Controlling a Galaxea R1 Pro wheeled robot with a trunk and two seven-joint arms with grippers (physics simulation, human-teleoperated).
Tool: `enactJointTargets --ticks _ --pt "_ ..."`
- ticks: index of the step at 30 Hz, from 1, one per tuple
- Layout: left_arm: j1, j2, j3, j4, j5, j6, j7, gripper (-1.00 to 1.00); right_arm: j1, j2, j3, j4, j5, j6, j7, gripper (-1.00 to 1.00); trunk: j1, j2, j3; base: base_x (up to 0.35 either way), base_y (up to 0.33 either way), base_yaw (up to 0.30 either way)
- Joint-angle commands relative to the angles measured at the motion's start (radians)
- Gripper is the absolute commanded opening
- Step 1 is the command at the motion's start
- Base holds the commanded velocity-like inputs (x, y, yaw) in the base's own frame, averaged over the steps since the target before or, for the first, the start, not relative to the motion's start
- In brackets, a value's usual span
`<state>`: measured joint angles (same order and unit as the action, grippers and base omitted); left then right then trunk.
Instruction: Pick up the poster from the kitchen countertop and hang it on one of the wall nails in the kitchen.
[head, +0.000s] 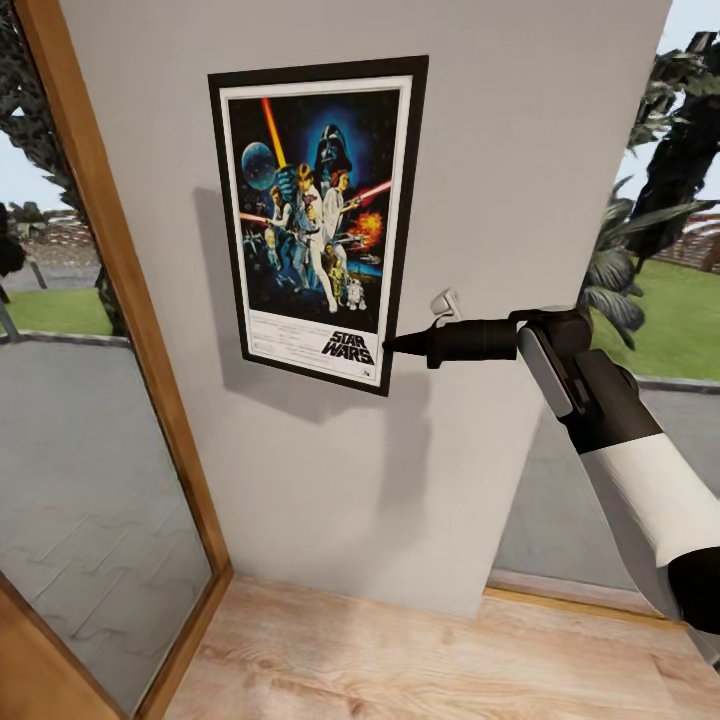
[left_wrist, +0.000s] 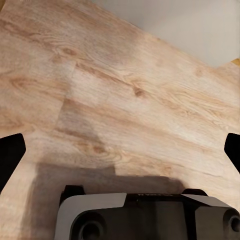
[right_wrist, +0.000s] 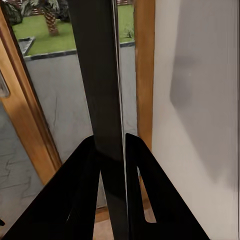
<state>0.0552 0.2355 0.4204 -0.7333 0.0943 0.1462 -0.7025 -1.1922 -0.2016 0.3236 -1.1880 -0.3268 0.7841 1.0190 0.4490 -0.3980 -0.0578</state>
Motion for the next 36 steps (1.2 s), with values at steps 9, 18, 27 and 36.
enactJointTargets --ticks 9,18,27,36 --pt "0.0 0.0 0.001 -0.001 0.009 0.01 -0.003 1.0 -0.001 -0.001 0.002 0.001 -0.006 0.006 0.0 -1.0 0.001 -0.002 -0.002 0.151 0.0 0.0" --pt "0.0 0.0 0.001 -0.001 0.009 0.01 -0.003 1.0 -0.001 -0.001 0.002 0.001 -0.006 0.006 0.0 -1.0 0.001 -0.002 -0.002 0.171 0.0 0.0" --pt "0.0 0.0 0.001 -0.001 0.01 0.01 -0.003 1.0 -0.001 -0.001 0.002 -0.001 -0.006 0.006 0.0 -1.0 0.001 -0.002 -0.002 0.034 0.0 0.0" --pt "0.0 0.0 0.001 -0.001 0.01 0.01 -0.003 1.0 -0.001 -0.001 0.002 -0.001 -0.006 0.006 0.0 -1.0 0.001 -0.002 -0.002 0.133 0.0 0.0"
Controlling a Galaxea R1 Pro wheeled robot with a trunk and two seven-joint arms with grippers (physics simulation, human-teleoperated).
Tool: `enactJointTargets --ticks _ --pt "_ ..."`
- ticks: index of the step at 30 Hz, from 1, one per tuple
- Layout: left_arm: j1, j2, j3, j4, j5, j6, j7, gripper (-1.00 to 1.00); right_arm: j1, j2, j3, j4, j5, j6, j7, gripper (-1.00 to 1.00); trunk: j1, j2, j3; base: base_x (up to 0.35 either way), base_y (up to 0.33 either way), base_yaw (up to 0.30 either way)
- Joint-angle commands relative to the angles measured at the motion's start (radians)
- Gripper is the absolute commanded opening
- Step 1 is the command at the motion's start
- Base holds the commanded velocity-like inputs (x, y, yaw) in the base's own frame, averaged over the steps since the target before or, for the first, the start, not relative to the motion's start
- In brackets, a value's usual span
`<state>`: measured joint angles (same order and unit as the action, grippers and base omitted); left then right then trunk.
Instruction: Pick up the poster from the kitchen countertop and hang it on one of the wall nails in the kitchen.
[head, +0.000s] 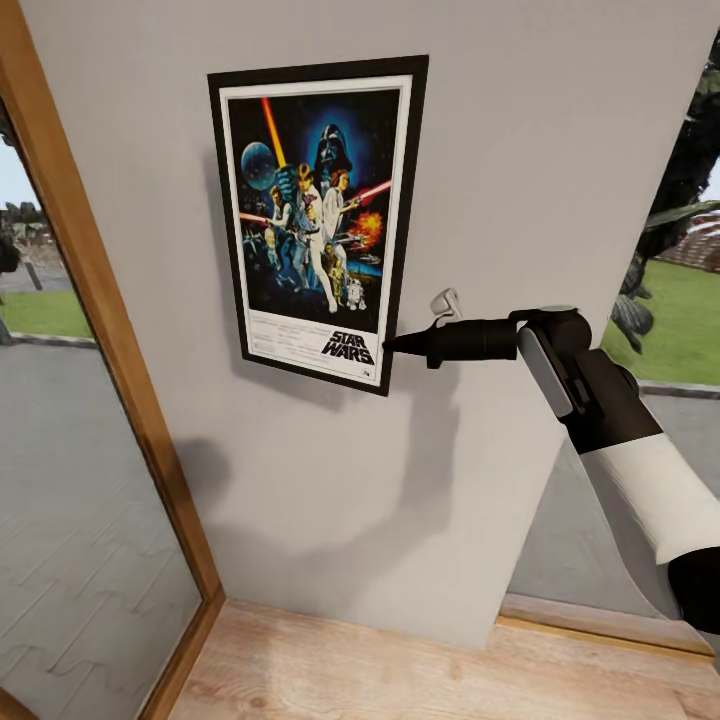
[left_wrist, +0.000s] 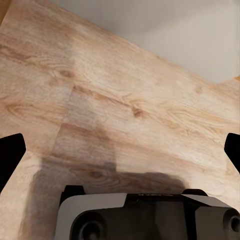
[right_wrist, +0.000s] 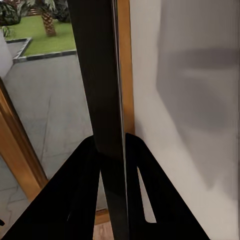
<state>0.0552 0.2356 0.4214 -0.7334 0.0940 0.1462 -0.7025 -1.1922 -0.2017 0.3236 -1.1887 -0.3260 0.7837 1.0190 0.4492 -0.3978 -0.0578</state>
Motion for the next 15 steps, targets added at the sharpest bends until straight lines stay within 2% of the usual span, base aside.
enactJointTargets --ticks 1,15 --pt "0.0 0.0 0.0 -0.001 0.01 0.01 -0.003 1.0 -0.001 -0.001 0.002 0.0 -0.007 0.006 0.0 -1.0 0.001 -0.002 -0.002 0.046 0.0 0.0" --pt "0.0 0.0 0.0 -0.001 0.01 0.01 -0.003 1.0 -0.001 -0.001 0.002 -0.002 -0.007 0.006 0.0 -1.0 0.001 -0.002 -0.002 0.01 0.0 0.0"
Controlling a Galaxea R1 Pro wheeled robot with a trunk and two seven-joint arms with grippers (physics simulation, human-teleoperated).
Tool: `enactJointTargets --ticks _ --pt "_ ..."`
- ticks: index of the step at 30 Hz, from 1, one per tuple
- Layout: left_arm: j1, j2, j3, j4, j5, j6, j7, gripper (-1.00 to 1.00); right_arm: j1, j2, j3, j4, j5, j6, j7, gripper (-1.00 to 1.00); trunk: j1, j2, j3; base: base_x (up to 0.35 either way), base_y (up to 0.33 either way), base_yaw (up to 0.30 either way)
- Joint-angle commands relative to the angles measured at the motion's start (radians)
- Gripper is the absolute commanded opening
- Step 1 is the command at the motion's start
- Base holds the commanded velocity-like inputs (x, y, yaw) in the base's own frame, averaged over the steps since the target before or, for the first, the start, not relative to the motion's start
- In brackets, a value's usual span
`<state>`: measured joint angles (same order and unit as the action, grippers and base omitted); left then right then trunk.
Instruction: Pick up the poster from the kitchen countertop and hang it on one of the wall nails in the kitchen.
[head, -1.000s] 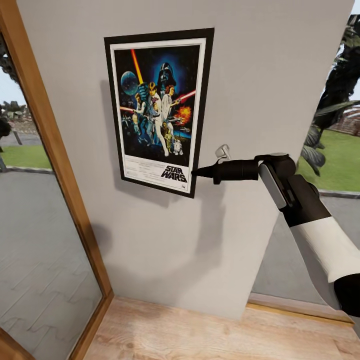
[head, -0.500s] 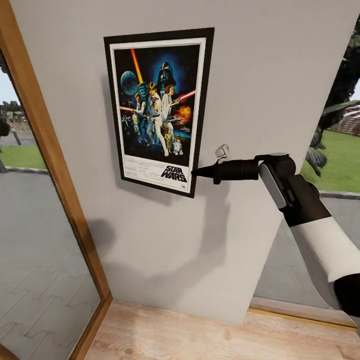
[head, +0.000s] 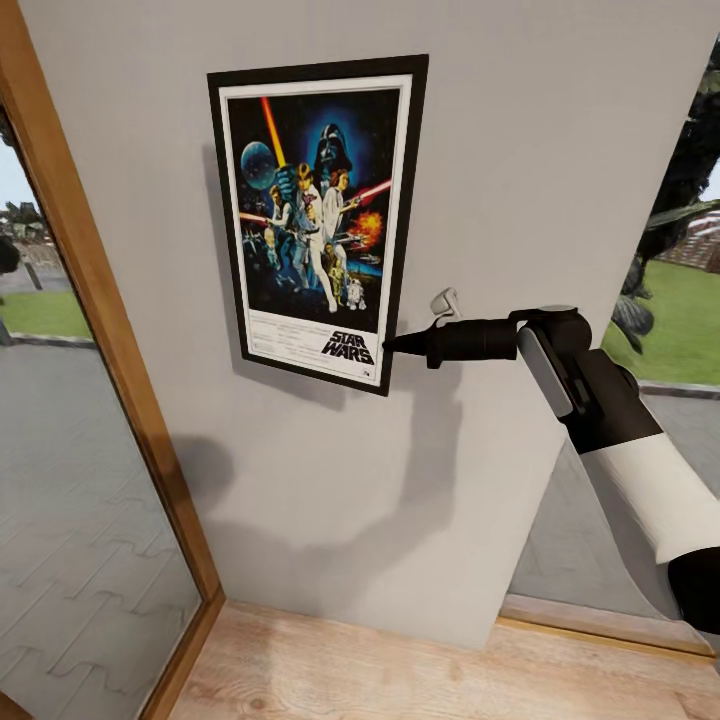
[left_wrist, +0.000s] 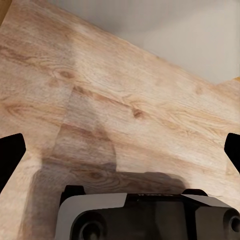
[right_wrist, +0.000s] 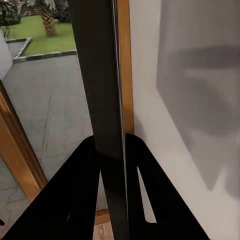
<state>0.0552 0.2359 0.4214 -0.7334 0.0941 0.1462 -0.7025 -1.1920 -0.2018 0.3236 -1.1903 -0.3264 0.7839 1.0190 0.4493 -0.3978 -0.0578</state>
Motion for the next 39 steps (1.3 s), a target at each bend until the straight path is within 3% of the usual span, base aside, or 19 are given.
enactJointTargets --ticks 1,39 --pt "0.0 0.0 0.0 -0.001 0.01 0.01 -0.003 1.0 -0.001 -0.001 0.002 0.0 -0.006 0.006 0.0 -1.0 0.001 -0.002 -0.002 0.0 0.0 0.0" --pt "0.0 0.0 0.002 -0.001 0.009 0.01 -0.003 1.0 -0.001 -0.001 0.002 -0.002 -0.006 0.006 -0.002 -1.0 0.001 -0.002 -0.002 0.055 0.0 0.0"
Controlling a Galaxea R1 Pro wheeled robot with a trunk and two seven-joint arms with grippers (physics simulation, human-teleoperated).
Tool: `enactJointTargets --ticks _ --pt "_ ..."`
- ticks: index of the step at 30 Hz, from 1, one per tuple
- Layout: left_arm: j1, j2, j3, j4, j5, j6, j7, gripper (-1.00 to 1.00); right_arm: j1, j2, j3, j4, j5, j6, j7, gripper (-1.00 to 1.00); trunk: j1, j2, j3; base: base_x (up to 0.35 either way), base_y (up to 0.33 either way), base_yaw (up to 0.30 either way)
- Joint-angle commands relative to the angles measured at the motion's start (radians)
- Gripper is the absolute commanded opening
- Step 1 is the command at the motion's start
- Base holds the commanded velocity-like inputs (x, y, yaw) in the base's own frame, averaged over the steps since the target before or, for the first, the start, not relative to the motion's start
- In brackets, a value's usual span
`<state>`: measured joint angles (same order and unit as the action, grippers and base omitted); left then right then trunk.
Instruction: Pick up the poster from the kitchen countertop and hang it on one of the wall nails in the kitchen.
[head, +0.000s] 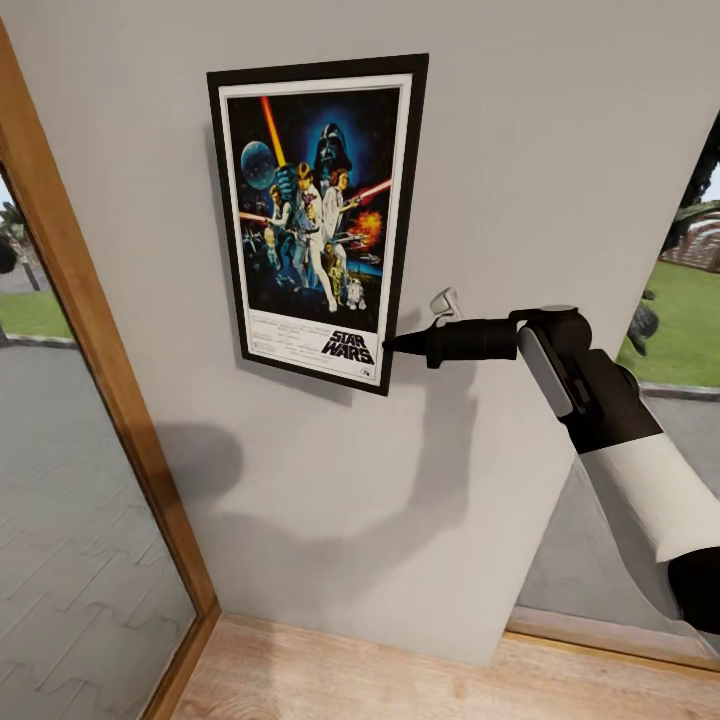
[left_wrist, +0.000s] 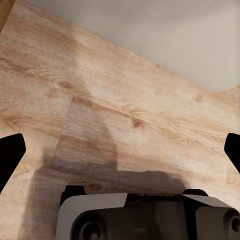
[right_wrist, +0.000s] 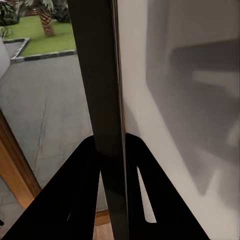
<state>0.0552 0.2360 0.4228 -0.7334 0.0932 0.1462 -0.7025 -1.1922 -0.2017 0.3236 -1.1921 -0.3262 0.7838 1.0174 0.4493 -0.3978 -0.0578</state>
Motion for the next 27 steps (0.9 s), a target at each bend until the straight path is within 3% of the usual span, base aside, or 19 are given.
enactJointTargets --ticks 1,16,27 --pt "0.0 0.0 0.001 -0.001 0.01 0.01 -0.003 1.0 -0.001 -0.001 0.002 0.0 -0.007 0.006 0.0 -1.0 0.001 -0.002 -0.002 0.014 0.0 0.0" --pt "0.0 0.0 0.001 -0.001 0.01 0.01 -0.003 1.0 -0.001 -0.001 0.002 -0.001 -0.007 0.006 0.0 -1.0 0.001 -0.002 -0.002 0.002 0.0 0.0" --pt "0.0 0.0 0.001 -0.001 0.01 0.01 -0.003 1.0 -0.001 -0.001 0.002 -0.001 -0.007 0.006 0.0 -1.0 0.001 -0.002 -0.002 0.092 0.0 0.0"
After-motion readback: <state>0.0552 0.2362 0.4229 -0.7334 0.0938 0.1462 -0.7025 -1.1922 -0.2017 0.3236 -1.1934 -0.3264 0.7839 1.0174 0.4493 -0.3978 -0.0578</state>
